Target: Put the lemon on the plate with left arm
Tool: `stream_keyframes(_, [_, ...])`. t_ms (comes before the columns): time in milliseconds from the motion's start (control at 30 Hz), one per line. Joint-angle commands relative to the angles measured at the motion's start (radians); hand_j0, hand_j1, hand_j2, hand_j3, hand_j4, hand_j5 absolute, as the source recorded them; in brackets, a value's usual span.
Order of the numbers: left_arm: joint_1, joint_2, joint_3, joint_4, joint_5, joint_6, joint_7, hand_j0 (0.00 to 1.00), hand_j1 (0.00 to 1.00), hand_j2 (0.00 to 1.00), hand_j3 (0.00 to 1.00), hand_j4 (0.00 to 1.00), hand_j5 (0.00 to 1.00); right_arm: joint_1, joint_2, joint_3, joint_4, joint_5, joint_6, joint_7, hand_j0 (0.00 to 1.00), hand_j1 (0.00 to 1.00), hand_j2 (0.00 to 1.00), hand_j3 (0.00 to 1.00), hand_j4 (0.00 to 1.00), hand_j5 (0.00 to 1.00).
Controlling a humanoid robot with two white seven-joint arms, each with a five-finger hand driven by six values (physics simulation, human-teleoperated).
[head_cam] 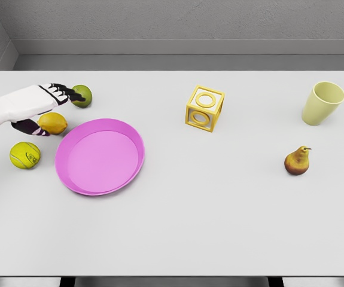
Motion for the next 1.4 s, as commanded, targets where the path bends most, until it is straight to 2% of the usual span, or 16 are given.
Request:
stream_keyframes(0, [0.000,0.001,0.001,0.002,0.002,0.002,0.001,1.00,1.00,1.00,1.00,1.00,1.00,0.000,0.000,-0.002,0.006,0.000,0.000,0.000,1.00,1.00,1.00,1.00,1.00,1.00])
stream_keyframes(67, [0.000,0.001,-0.006,0.005,-0.006,0.002,0.001,1.00,1.00,1.00,1.00,1.00,1.00,0.020,0.000,-0.003,0.009,-0.001,0.000,0.000,1.00,1.00,1.00,1.00,1.00,1.00])
stream_keyframes(567, [-0.008,-0.005,-0.006,0.009,-0.007,0.002,0.001,1.00,1.00,1.00,1.00,1.00,1.00,0.020,0.000,-0.003,0.007,-0.001,0.000,0.000,1.00,1.00,1.00,1.00,1.00,1.00])
stream_keyframes(667, [-0.009,-0.005,-0.007,0.046,-0.015,0.002,0.002,1.00,1.00,1.00,1.00,1.00,1.00,0.020,0.000,-0.003,0.007,-0.001,0.002,0.000,1.00,1.00,1.00,1.00,1.00,1.00])
stream_keyframes(867, [-0.012,-0.010,-0.007,0.066,-0.023,0.002,0.001,1.00,1.00,1.00,1.00,1.00,1.00,0.020,0.000,-0.003,0.007,-0.001,0.000,0.000,1.00,1.00,1.00,1.00,1.00,1.00])
stream_keyframes(967, [-0.025,-0.054,-0.007,0.127,-0.067,0.002,0.002,1.00,1.00,1.00,1.00,1.00,1.00,0.020,0.000,-0.003,0.007,-0.001,0.000,0.000,1.00,1.00,1.00,1.00,1.00,1.00])
stream_keyframes(1067, [-0.035,-0.066,-0.007,0.132,-0.082,0.002,0.005,1.00,1.00,1.00,1.00,1.00,1.00,0.020,0.000,-0.003,0.007,-0.001,0.002,0.000,1.00,1.00,1.00,1.00,1.00,1.00])
stream_keyframes(1367, [-0.055,-0.105,-0.018,0.178,-0.208,0.002,0.008,1.00,1.00,1.00,1.00,1.00,1.00,0.020,0.000,-0.003,0.007,-0.001,0.002,0.000,1.00,1.00,1.00,1.00,1.00,1.00])
